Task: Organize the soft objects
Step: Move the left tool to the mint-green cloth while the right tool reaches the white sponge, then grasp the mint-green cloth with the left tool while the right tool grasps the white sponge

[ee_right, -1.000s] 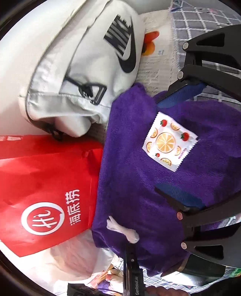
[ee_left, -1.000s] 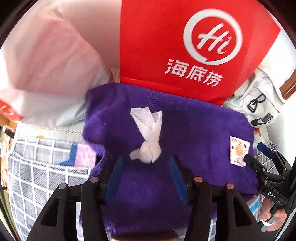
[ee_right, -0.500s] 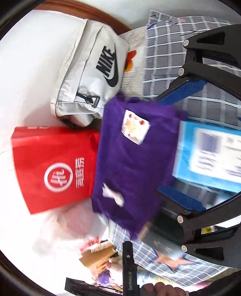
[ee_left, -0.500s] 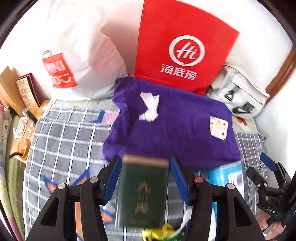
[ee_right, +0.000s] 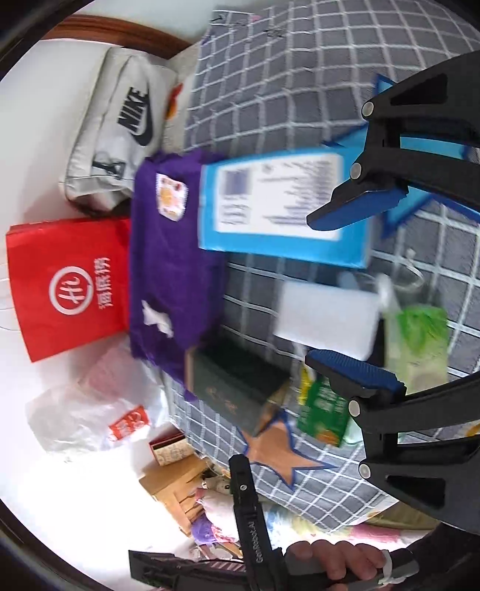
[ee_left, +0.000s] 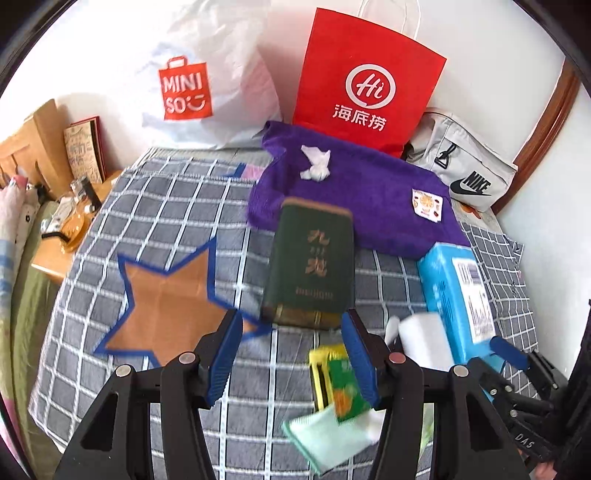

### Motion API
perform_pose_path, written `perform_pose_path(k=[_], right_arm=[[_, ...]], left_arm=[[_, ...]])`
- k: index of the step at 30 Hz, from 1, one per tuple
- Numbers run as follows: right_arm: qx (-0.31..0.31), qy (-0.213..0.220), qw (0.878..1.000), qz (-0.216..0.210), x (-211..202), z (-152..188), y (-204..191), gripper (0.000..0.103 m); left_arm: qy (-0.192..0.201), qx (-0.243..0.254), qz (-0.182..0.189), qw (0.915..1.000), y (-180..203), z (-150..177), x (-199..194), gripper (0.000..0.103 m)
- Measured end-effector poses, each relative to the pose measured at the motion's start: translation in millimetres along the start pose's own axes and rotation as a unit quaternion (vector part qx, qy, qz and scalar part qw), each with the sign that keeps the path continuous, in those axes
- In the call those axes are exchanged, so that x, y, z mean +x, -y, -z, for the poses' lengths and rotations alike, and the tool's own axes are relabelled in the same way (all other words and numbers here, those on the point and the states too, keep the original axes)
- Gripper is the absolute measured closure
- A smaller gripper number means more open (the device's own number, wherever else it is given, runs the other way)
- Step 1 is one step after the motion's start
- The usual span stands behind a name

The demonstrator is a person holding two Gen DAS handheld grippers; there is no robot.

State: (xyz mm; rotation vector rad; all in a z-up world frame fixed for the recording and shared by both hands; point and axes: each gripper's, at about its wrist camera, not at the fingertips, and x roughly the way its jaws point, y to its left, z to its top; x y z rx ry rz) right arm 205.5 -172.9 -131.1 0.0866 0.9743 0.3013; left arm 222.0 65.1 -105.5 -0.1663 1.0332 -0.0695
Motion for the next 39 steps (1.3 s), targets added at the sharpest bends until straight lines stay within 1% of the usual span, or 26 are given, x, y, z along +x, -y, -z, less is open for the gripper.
perform_pose_path(k=[3, 8, 11, 13, 16, 17, 19, 20, 26, 28, 30, 33, 37, 39], right_arm=[[0.009, -0.004, 1.0, -0.01, 4.1, 17.4, -5.7, 0.036], [0.032, -0.008, 0.999, -0.029, 14.2, 28.5, -9.0, 0.036], [0.038, -0.01, 0.999, -0.021, 23.1, 29.4, -11.9, 0.036], [0.038, -0.015, 0.999, -0.012, 31.4, 29.6, -15.2, 0.035], [0.029, -0.022, 0.999, 0.006, 45.2, 28.5, -20.4, 0.035], [0.031, -0.02, 0.999, 0.008, 48.0, 28.4, -20.9, 0.036], [0.037, -0.012, 0.999, 0.002, 50.3, 27.8, -20.3, 0.052], [0.039, -0.009, 0.999, -0.004, 49.5, 27.3, -20.0, 0.053], [0.022, 0.038, 0.999, -0.009, 24.5, 23.4, -22.7, 0.053], [0.019, 0.05, 0.999, -0.011, 11.7, 23.9, -20.2, 0.053], [0.016, 0.058, 0.998, -0.008, -1.5, 27.9, -16.1, 0.053], [0.008, 0.063, 0.998, -0.001, -20.1, 40.2, -7.1, 0.053], [-0.003, 0.07, 0.998, 0.003, -43.3, 63.3, 5.5, 0.053], [-0.004, 0.068, 0.998, 0.002, -50.6, 74.5, 13.7, 0.053]], left_arm=[[-0.007, -0.003, 0.009, 0.9999, -5.1, 16.4, 2.8, 0.05], [-0.003, -0.01, 0.019, 0.9998, -17.4, 43.6, 1.8, 0.05], [-0.007, -0.024, 0.025, 0.9994, -28.4, 54.3, 3.9, 0.05], [-0.018, -0.039, 0.034, 0.9985, -36.6, 59.9, 8.3, 0.05], [-0.028, -0.049, 0.042, 0.9975, -44.6, 66.5, 14.3, 0.05], [-0.028, -0.049, 0.042, 0.9975, -45.9, 68.1, 15.3, 0.05], [-0.027, -0.048, 0.046, 0.9974, -46.4, 71.0, 16.3, 0.05], [-0.025, -0.047, 0.048, 0.9974, -46.1, 71.9, 16.8, 0.05], [-0.022, -0.042, 0.076, 0.996, -33.7, 75.0, 20.6, 0.05], [-0.018, -0.034, 0.088, 0.9954, -24.4, 73.9, 20.9, 0.05], [-0.012, -0.026, 0.091, 0.9954, -14.2, 71.4, 21.4, 0.05], [-0.012, -0.016, 0.097, 0.9951, -1.7, 66.2, 24.6, 0.05], [-0.004, -0.023, 0.114, 0.9932, 4.7, 62.8, 21.4, 0.051], [0.005, -0.024, 0.109, 0.9938, 4.0, 63.6, 17.2, 0.05]])
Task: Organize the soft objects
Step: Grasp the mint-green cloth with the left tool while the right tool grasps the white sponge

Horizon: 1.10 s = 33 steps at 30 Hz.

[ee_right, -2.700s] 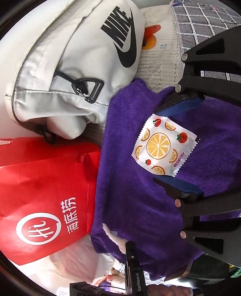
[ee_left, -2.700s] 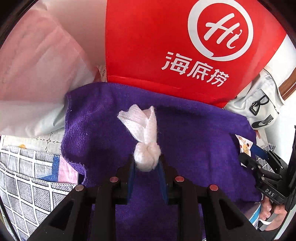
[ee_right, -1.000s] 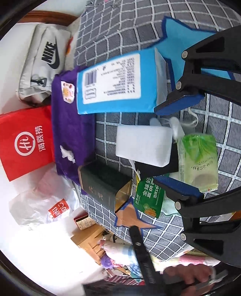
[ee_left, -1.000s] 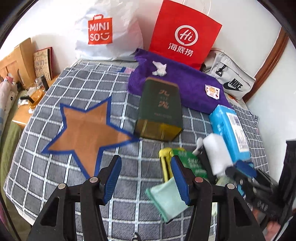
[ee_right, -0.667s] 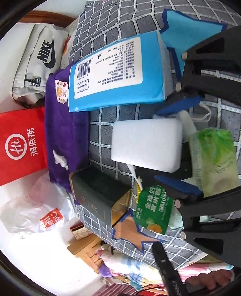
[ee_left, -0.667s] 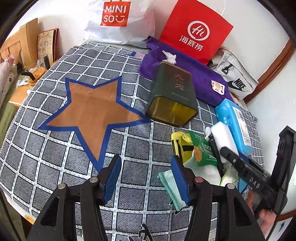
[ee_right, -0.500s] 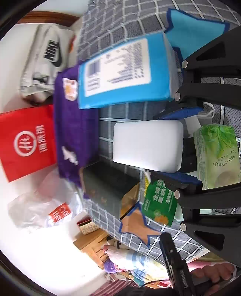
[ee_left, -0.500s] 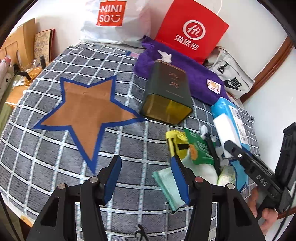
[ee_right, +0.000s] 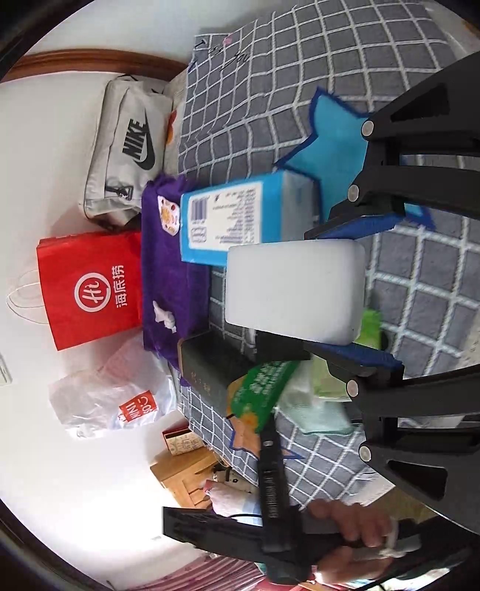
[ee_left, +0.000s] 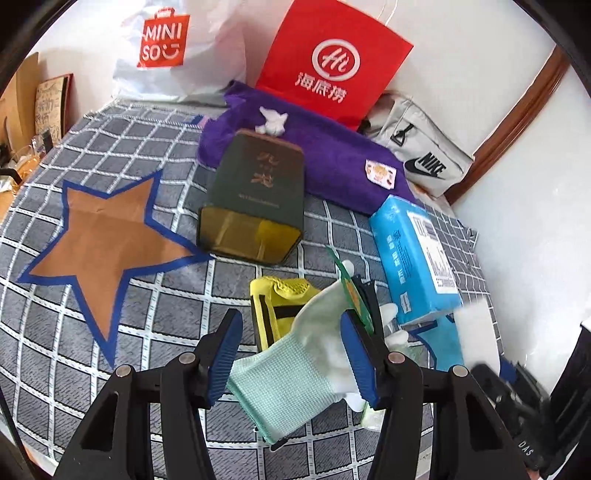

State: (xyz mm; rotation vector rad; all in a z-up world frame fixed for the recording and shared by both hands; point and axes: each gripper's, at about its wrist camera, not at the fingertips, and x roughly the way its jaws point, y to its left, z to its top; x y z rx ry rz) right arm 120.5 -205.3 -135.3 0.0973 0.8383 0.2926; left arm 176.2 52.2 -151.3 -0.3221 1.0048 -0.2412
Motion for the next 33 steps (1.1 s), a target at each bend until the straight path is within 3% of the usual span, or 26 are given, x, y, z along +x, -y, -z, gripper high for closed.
perform_pose_path(k=[3, 8, 16, 18, 25, 27, 29, 31, 33], right_arm=[[0.016, -0.007, 1.0, 0.006, -7.5, 14.5, 17.0, 0.053], [0.045, -0.023, 0.998, 0.03, -0.9, 33.4, 44.6, 0.053], [0.049, -0.047, 0.996, 0.051, 20.3, 50.2, 55.7, 0.053], [0.043, -0.05, 0.996, 0.056, 23.7, 51.6, 53.8, 0.053], [0.038, -0.056, 0.996, 0.066, 28.7, 55.8, 51.1, 0.053], [0.038, -0.058, 0.995, 0.069, 30.6, 56.0, 50.5, 0.053], [0.035, -0.059, 0.995, 0.074, 32.7, 56.1, 48.4, 0.053], [0.029, -0.058, 0.995, 0.081, 33.8, 55.9, 46.3, 0.053], [0.026, -0.057, 0.994, 0.085, 33.4, 55.3, 44.4, 0.053]], left_arm=[[0.003, -0.005, -0.032, 0.9995, -8.8, 3.4, -4.6, 0.05], [-0.011, 0.009, -0.04, 0.9991, -12.4, 17.2, -4.5, 0.05], [-0.04, 0.051, -0.013, 0.9978, 4.2, 36.6, 12.5, 0.048], [-0.041, 0.055, -0.006, 0.9976, 8.2, 36.6, 19.0, 0.038], [-0.028, 0.054, -0.001, 0.9981, 18.8, 31.8, 37.9, 0.038], [-0.02, 0.064, -0.007, 0.9977, 21.0, 33.8, 38.0, 0.051], [-0.015, 0.067, -0.008, 0.9976, 20.5, 35.0, 35.9, 0.077], [-0.019, 0.063, 0.014, 0.9977, 17.5, 35.6, 32.3, 0.089], [-0.013, 0.063, 0.013, 0.9978, 14.9, 36.4, 24.7, 0.092]])
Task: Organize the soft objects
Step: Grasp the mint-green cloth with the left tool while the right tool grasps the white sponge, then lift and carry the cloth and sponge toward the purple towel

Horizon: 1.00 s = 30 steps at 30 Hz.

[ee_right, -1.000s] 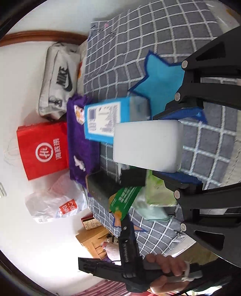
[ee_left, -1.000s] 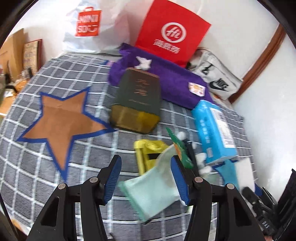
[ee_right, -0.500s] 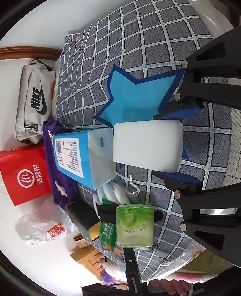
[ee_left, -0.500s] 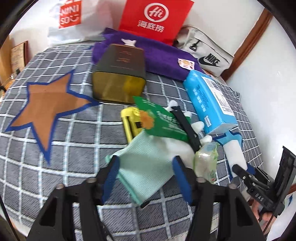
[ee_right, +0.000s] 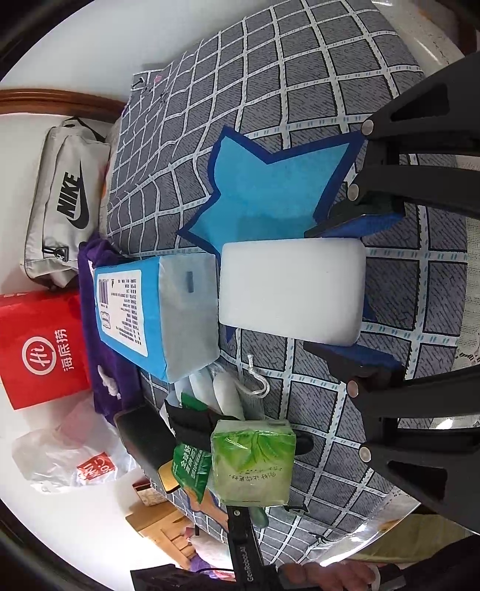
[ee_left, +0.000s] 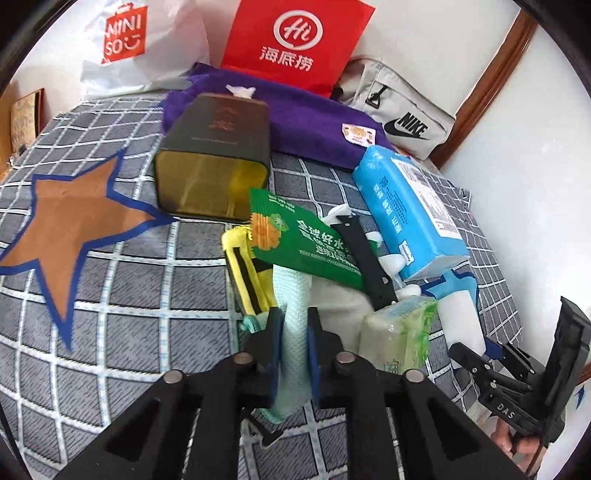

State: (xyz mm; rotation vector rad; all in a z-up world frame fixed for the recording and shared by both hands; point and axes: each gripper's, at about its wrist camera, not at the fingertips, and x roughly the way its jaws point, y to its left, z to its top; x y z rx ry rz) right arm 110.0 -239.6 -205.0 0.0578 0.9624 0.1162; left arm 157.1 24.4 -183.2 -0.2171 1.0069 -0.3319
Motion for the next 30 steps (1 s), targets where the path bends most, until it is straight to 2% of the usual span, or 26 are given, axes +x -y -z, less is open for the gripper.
perform_pose_path(k=[4, 15, 25, 30], right_arm=[[0.002, -0.001, 1.0, 0.001, -2.2, -1.7, 0.5, 0.053], [0.006, 0.001, 1.0, -0.013, -10.7, -11.6, -7.1, 0.053], [-0.002, 0.007, 1.0, -0.018, -19.8, -24.3, -11.6, 0.053], [-0.005, 0.005, 1.0, -0.015, -19.7, -29.9, -9.5, 0.053]], left_arm=[[0.01, 0.001, -0.003, 0.9999, -2.4, 2.2, -14.5, 0.093], [0.057, -0.038, -0.006, 0.9976, -22.0, -7.4, -61.3, 0.093], [0.099, -0.027, 0.001, 0.9947, -12.3, -34.9, -96.7, 0.094], [0.104, -0.021, 0.021, 0.9941, -1.8, -41.4, -104.0, 0.094]])
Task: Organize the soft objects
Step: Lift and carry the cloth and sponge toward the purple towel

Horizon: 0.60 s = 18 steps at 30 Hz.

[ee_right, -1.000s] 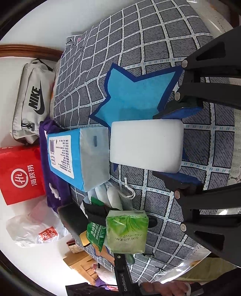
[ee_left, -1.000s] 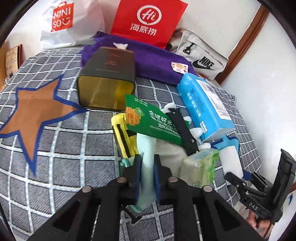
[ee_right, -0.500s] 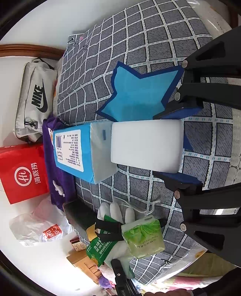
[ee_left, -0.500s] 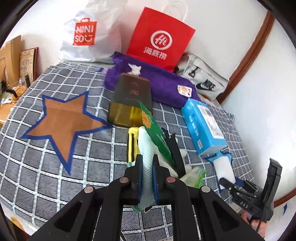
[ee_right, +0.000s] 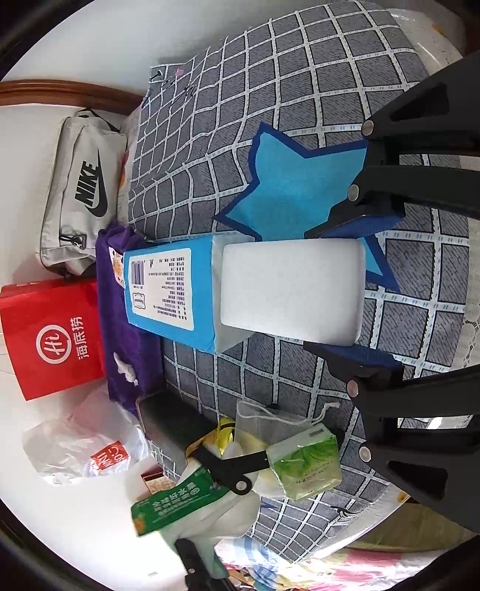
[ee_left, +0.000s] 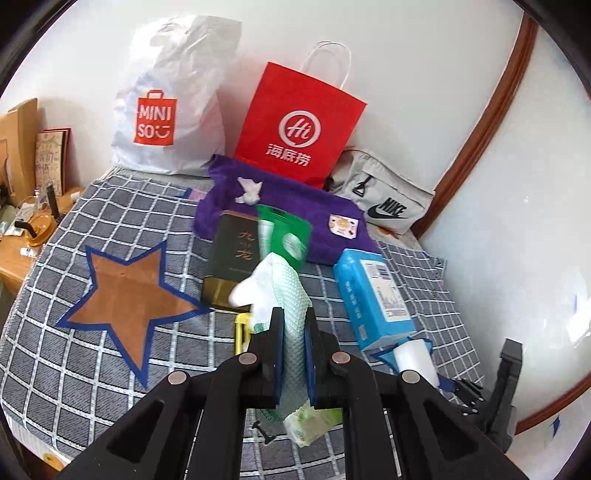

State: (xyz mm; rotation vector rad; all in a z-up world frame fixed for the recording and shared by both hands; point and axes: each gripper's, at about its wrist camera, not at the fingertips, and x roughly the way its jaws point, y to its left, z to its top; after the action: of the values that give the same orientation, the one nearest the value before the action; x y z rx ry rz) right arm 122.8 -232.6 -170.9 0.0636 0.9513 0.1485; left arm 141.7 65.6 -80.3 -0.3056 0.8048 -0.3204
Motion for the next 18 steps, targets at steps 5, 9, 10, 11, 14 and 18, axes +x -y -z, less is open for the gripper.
perform_pose_path(k=[5, 9, 10, 11, 14, 18], right_arm=[[0.002, -0.003, 1.0, -0.001, 1.4, -1.3, 3.7, 0.053], [0.001, -0.004, 1.0, -0.002, 1.2, -3.3, 3.9, 0.053], [-0.001, -0.003, 1.0, -0.002, 0.4, -3.7, 3.7, 0.053], [-0.001, -0.002, 1.0, -0.002, -0.3, -4.2, 3.5, 0.053], [-0.001, 0.002, 1.0, -0.001, -3.0, -7.1, 4.1, 0.053], [-0.002, 0.007, 1.0, 0.003, -6.9, -13.7, 5.1, 0.053]], left_arm=[[0.002, 0.017, 0.009, 0.9998, 16.6, -4.9, 1.3, 0.093], [-0.001, 0.016, -0.001, 0.9999, 15.9, -7.2, 3.0, 0.093], [-0.001, 0.012, -0.003, 0.9999, 13.8, -7.8, 2.3, 0.093], [0.0, 0.009, -0.004, 1.0, 11.7, -8.1, 1.1, 0.094], [0.001, 0.003, -0.019, 0.9998, 5.4, -10.4, -2.3, 0.093], [0.01, -0.01, -0.029, 0.9995, -5.5, -13.2, -10.4, 0.093]])
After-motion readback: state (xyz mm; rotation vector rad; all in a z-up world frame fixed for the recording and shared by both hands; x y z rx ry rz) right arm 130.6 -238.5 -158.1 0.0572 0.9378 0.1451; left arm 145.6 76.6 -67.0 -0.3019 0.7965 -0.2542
